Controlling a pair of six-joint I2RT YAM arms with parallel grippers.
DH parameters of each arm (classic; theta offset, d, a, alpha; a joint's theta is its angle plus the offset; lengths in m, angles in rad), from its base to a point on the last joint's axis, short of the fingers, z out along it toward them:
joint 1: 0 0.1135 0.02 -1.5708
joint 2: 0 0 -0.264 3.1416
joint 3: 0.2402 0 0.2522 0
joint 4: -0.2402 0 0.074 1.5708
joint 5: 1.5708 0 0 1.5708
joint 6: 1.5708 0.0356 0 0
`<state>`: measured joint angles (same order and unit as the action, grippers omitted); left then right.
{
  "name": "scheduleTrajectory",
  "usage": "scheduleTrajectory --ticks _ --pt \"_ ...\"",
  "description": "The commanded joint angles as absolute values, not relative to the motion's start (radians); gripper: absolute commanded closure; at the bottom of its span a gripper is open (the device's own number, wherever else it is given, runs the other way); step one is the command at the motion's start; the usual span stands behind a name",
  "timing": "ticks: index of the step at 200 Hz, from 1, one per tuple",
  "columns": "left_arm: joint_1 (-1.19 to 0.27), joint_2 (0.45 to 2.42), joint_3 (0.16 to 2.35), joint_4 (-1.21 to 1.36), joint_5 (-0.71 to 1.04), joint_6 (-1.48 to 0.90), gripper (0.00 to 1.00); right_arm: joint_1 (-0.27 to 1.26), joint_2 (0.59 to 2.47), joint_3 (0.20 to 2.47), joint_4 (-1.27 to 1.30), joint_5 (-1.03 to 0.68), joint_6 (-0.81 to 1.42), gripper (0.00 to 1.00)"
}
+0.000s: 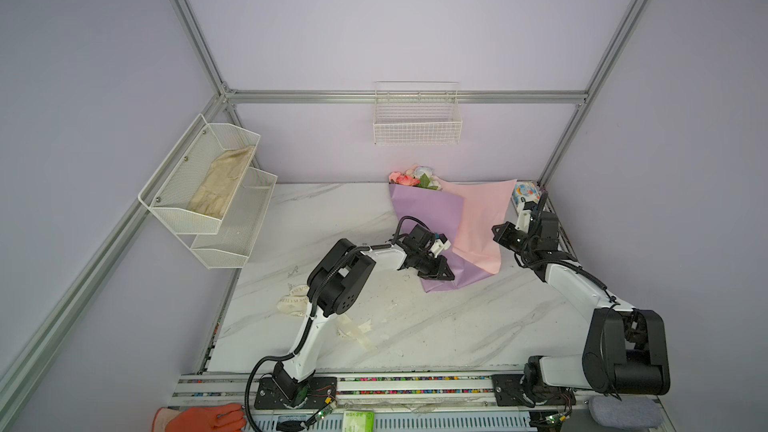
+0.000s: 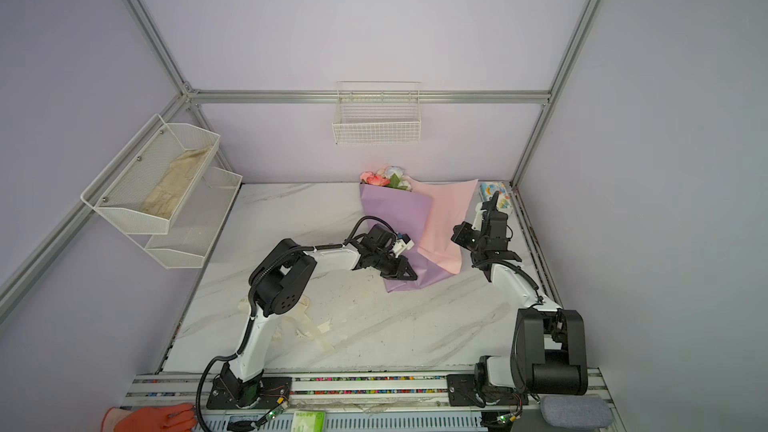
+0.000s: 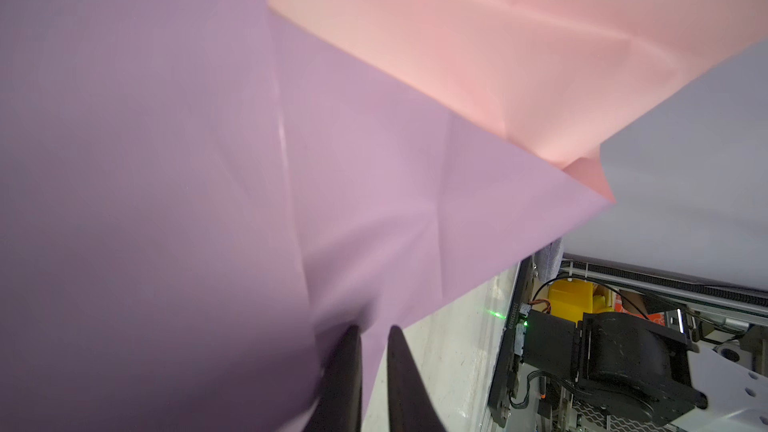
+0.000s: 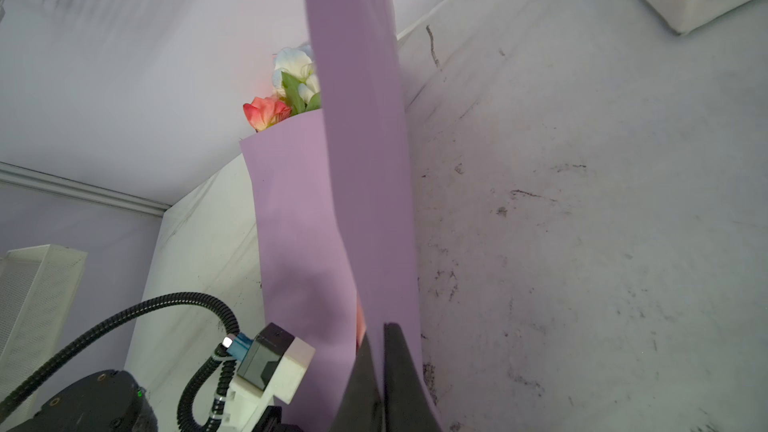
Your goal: Tie the bouquet of fake flowers
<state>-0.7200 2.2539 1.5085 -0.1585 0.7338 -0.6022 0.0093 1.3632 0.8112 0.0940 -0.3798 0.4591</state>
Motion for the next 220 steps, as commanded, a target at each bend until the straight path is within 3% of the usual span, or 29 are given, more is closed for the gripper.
scheduleTrajectory --ticks 1,69,157,187,220 --pt "-0.724 2.304 1.580 -0.246 0.654 -0.621 0.86 0.056 1.342 0.854 0.109 -0.369 0.505 0.93" --pt "-0.728 2.225 1.511 -0.175 0.625 -0.648 0.85 0.301 1.439 1.012 0.062 -0.176 0.586 0.96" --pt "-0.660 1.952 1.213 0.085 0.615 -0.799 0.76 0.355 1.515 1.087 0.021 -0.172 0.587 0.95" --pt "-0.663 2.053 1.323 0.146 0.693 -0.849 0.80 0.357 1.528 1.089 0.013 -0.150 0.606 0.95" --pt "-0.677 2.185 1.504 0.046 0.727 -0.823 0.80 0.357 1.516 1.078 0.008 -0.137 0.615 0.95"
